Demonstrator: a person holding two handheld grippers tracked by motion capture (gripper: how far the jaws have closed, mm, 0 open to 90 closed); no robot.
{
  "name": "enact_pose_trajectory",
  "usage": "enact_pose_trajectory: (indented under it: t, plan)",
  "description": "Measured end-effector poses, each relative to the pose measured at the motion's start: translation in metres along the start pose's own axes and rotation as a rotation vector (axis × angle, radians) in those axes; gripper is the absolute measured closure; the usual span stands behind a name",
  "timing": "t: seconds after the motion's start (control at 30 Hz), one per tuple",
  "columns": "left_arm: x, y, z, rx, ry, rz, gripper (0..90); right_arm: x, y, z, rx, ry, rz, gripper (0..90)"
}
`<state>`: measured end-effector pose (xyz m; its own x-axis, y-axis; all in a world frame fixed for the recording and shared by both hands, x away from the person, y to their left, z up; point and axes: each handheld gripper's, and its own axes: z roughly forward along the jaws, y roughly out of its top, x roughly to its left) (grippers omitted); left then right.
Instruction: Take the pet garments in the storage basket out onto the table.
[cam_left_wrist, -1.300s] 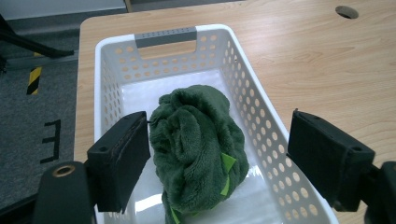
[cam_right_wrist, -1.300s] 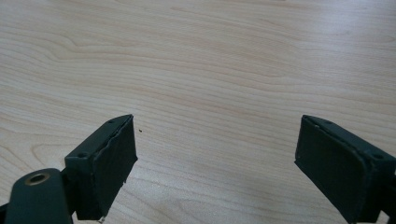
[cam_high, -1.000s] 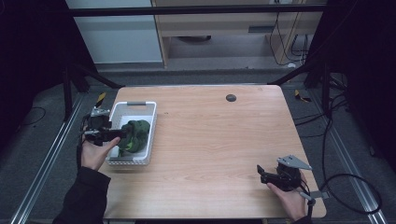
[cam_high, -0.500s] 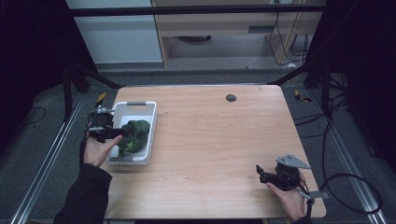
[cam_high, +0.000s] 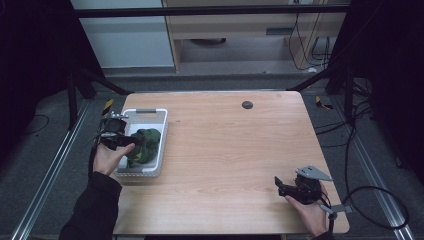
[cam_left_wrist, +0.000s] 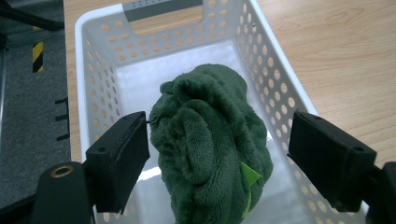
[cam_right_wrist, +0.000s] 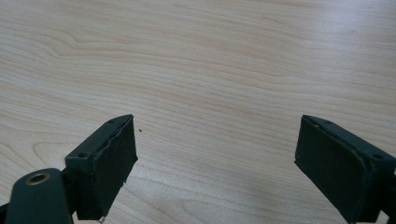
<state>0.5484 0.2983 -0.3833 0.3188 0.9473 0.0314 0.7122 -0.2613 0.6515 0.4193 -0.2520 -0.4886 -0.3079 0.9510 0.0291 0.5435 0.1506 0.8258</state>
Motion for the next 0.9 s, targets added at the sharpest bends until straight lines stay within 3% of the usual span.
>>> enact_pose_trajectory:
  t: [0.47,0.9]
  plan:
    - [0.004,0.002,0.018,0.063,0.003,0.004,19.4,0.0,0.0,0.002,0.009,0.004,-0.006,12.7]
    - [0.005,-0.002,0.029,0.091,0.009,0.001,20.0,0.0,-0.001,0.003,0.018,0.01,-0.005,12.7]
